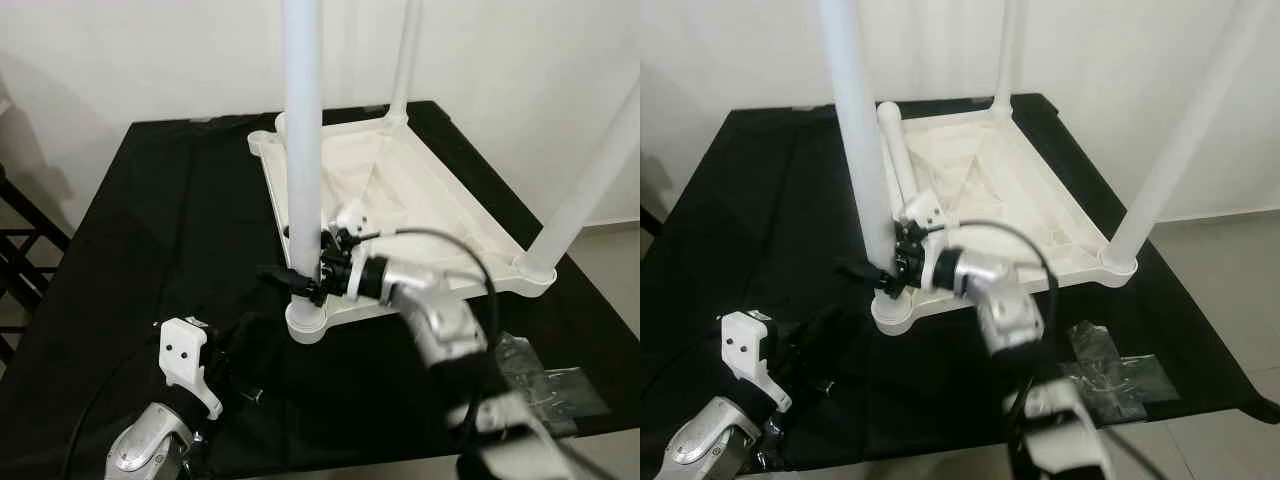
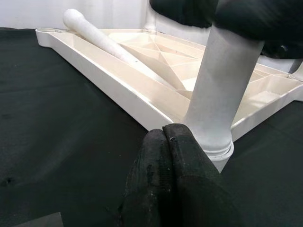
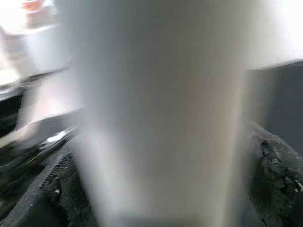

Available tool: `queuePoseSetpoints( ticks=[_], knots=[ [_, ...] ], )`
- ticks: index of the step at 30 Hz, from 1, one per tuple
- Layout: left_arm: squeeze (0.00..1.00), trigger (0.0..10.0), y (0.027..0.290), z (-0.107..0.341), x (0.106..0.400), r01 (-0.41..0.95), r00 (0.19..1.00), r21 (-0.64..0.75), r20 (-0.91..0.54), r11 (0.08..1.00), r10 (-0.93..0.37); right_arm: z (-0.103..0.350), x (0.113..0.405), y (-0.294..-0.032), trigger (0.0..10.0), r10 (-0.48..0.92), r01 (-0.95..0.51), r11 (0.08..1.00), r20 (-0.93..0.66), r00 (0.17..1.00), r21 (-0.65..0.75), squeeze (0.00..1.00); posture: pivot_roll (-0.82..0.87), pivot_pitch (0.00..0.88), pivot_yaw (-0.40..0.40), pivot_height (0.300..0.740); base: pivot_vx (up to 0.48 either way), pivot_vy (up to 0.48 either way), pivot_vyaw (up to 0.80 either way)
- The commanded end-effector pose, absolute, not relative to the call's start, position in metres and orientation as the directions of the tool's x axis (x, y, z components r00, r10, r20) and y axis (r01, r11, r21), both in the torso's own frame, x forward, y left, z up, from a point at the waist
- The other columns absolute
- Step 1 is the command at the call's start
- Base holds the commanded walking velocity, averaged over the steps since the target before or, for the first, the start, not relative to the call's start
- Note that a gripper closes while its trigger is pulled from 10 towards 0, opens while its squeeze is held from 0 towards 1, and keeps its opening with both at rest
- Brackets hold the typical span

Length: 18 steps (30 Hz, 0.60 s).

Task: Building children table

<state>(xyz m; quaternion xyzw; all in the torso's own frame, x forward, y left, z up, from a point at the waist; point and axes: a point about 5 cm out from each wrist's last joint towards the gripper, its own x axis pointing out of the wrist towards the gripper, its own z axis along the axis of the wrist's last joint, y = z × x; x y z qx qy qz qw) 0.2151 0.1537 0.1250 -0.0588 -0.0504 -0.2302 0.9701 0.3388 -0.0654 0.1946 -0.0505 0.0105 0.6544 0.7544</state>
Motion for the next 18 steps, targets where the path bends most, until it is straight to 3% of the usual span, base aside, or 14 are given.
queuePoseSetpoints(
  ticks=[1, 8, 9, 12, 18],
  knots=[
    [0.0, 10.0, 0.154, 0.121, 0.214, 0.447, 0.893, -0.085, 0.108, 0.891, -0.438, 0.189, 0.336, -0.064, 10.0, 0.991, -0.998, 0.01, -0.13, 0.017, -0.059, 0.0, 0.03, 0.066, 0.01, 0.74, 0.0, 0.0, 0.0],
    [0.0, 10.0, 0.154, 0.12, 0.213, 0.449, 0.892, -0.085, 0.101, 0.889, -0.441, 0.191, 0.343, -0.064, 10.0, 0.98, -0.995, -0.104, -0.168, -0.103, 0.005, 0.0, 0.06, 0.058, 0.01, 0.74, 0.0, 0.0, 0.0],
    [0.0, 10.0, 0.154, 0.12, 0.212, 0.449, 0.892, -0.084, 0.1, 0.89, -0.441, 0.191, 0.344, -0.063, 0.0, 0.978, -0.993, -0.117, -0.174, -0.119, 0.023, 0.0, 0.06, 0.056, 0.012, 0.74, 0.0, 0.0, 0.0],
    [0.0, 10.0, 0.155, 0.12, 0.212, 0.447, 0.893, -0.082, 0.098, 0.891, -0.439, 0.191, 0.346, -0.062, 0.0, 0.971, -0.988, -0.148, -0.182, -0.153, 0.042, 0.0, 0.06, 0.059, 0.013, 0.74, 0.0, 0.0, 0.0],
    [0.0, 10.0, 0.155, 0.12, 0.212, 0.447, 0.893, -0.081, 0.096, 0.891, -0.44, 0.184, 0.35, -0.068, 0.0, 0.968, -0.99, -0.132, -0.21, -0.139, 0.044, 0.0, 0.06, 0.06, 0.015, 0.74, 0.0, 0.0, 0.0]
  ],
)
